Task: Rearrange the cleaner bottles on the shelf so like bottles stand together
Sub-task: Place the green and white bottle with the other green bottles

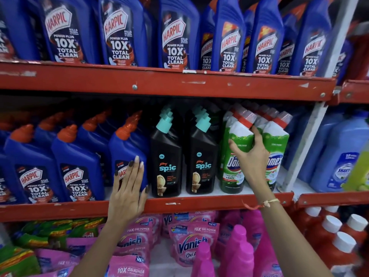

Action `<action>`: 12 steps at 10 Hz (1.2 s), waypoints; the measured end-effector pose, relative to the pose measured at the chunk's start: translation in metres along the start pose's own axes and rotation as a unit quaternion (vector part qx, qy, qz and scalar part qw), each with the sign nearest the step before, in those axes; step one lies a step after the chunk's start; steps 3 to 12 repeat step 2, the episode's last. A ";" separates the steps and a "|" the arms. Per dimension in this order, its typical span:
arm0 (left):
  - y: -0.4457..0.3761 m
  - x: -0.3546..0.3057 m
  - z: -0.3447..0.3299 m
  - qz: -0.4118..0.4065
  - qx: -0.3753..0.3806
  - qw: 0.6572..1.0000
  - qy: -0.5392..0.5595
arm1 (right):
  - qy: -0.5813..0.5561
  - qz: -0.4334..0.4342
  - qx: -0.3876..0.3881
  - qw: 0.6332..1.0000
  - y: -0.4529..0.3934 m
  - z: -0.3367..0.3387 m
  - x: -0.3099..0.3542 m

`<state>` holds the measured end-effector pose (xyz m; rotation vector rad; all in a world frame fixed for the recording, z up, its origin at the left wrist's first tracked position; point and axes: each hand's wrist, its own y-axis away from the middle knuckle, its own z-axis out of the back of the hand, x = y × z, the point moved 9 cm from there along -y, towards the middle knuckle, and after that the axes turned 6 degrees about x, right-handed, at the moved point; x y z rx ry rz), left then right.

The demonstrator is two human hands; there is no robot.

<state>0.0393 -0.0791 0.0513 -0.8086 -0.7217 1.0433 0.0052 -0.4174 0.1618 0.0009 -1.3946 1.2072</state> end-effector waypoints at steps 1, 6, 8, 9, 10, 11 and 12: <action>-0.009 0.003 0.014 0.024 -0.020 0.999 0.031 | 0.009 0.034 -0.043 0.998 0.011 -0.002 0.007; -0.036 0.002 0.043 0.033 -0.071 0.996 0.050 | -0.017 0.167 -0.137 0.976 0.031 0.003 0.049; -0.036 0.002 0.043 0.033 -0.071 0.996 0.050 | -0.017 0.167 -0.137 0.976 0.031 0.003 0.049; -0.036 0.002 0.043 0.033 -0.071 0.996 0.050 | -0.017 0.167 -0.137 0.976 0.031 0.003 0.049; -0.036 0.002 0.043 0.033 -0.071 0.996 0.050 | -0.017 0.167 -0.137 0.976 0.031 0.003 0.049; -0.036 0.002 0.043 0.033 -0.071 0.996 0.050 | -0.017 0.167 -0.137 0.976 0.031 0.003 0.049; -0.036 0.002 0.043 0.033 -0.071 0.996 0.050 | -0.017 0.167 -0.137 0.976 0.031 0.003 0.049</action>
